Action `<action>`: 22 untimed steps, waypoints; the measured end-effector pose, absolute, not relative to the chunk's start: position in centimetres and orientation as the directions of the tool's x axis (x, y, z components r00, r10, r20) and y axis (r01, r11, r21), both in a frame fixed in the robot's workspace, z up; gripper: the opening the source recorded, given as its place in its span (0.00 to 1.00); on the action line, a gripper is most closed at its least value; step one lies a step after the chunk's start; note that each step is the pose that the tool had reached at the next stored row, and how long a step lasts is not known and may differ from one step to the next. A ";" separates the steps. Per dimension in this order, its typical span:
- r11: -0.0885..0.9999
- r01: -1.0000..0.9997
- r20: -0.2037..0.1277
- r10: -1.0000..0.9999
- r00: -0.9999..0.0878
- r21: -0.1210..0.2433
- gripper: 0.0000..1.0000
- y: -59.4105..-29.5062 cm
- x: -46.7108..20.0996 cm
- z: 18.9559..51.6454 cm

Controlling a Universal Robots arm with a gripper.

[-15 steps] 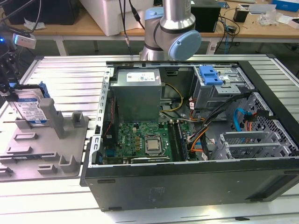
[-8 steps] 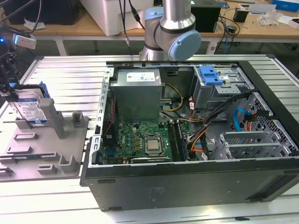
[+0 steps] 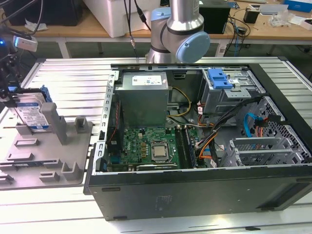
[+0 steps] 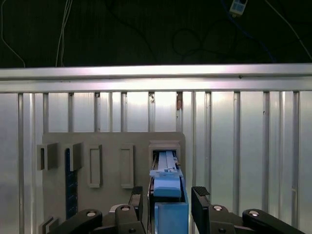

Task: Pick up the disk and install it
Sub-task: 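Pick up the disk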

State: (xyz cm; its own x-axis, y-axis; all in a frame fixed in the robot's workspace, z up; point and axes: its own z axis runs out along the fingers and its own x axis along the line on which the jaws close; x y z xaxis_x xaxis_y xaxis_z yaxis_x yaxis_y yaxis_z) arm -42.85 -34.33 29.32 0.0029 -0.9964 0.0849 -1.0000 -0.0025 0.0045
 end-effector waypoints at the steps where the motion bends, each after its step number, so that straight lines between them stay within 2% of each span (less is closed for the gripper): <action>1: -0.003 -1.000 0.085 -0.996 0.003 0.004 0.52 -34.4 -42.9 29.3; 18: -0.002 -1.000 0.085 -0.996 0.003 0.005 0.52 -34.8 -42.9 29.1; 19: -0.002 -1.000 0.085 -0.996 0.003 0.004 0.50 -34.9 -42.9 29.1; 20: -0.002 -1.000 0.085 -0.996 0.003 0.005 0.44 -34.9 -42.9 29.1; 21: -0.002 -1.000 0.085 -0.996 0.003 0.004 0.44 -34.9 -42.9 29.1; 22: -0.002 -1.000 0.085 -0.996 0.003 0.005 0.38 -35.0 -42.9 29.1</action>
